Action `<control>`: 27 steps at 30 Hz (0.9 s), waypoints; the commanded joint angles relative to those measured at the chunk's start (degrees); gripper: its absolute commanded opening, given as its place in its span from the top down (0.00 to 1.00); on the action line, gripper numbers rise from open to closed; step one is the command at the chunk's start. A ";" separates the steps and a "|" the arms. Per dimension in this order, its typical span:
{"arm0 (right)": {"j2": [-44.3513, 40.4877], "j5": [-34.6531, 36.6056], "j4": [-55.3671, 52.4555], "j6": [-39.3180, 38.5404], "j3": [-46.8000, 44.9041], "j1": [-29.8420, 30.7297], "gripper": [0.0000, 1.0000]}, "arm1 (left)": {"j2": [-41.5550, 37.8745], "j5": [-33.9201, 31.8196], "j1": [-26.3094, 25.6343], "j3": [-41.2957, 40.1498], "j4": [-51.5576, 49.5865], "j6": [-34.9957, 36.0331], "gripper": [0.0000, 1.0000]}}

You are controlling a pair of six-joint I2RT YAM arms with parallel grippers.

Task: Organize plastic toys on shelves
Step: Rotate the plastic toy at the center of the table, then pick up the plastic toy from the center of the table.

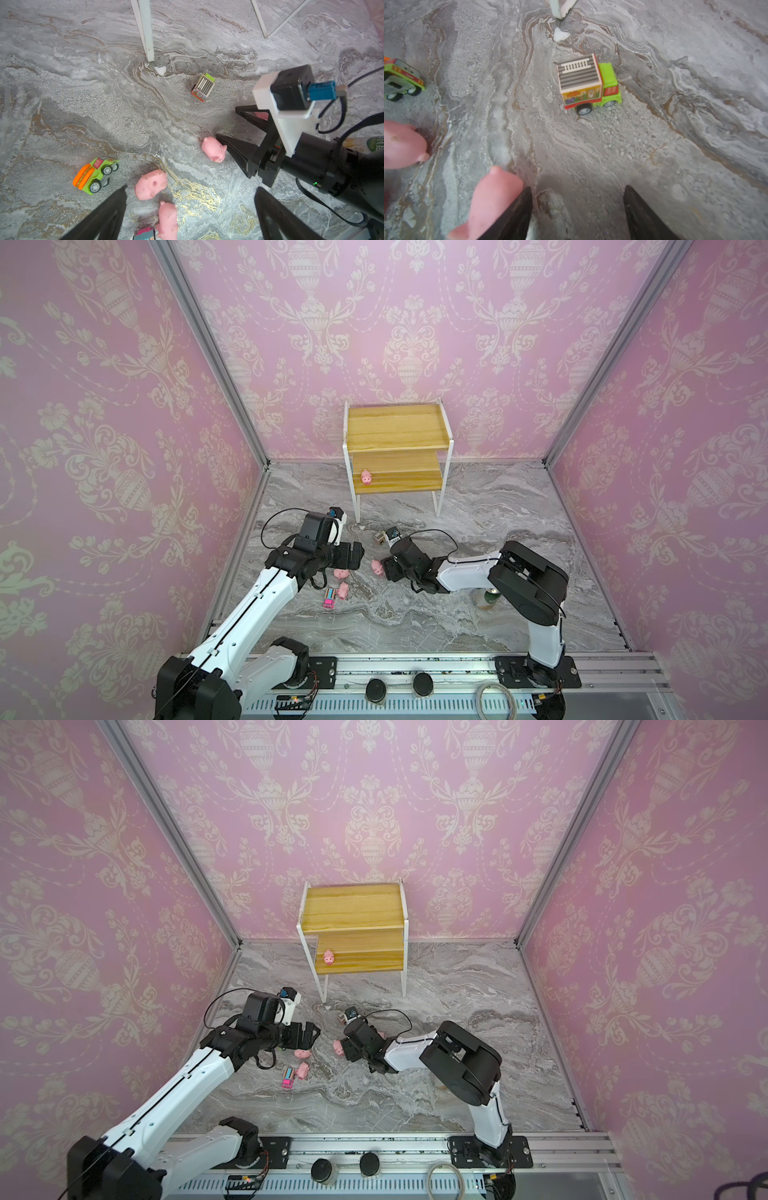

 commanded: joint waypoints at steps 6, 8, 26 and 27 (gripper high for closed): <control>-5.03 -1.31 -3.78 -0.64 -1.59 -0.50 0.29 | 0.97 -1.49 -0.81 0.15 -1.09 1.42 0.02; -8.15 -1.31 -2.16 -0.50 -4.30 -0.36 0.29 | 1.45 -2.21 -0.83 0.46 -1.55 1.29 0.02; -5.05 0.11 11.79 -0.25 -8.59 8.37 0.31 | 1.06 -5.25 -0.77 1.11 -2.28 1.12 0.01; -4.15 0.80 11.54 0.04 -7.95 8.61 0.32 | 0.96 -5.26 -0.74 1.12 -2.25 1.03 0.01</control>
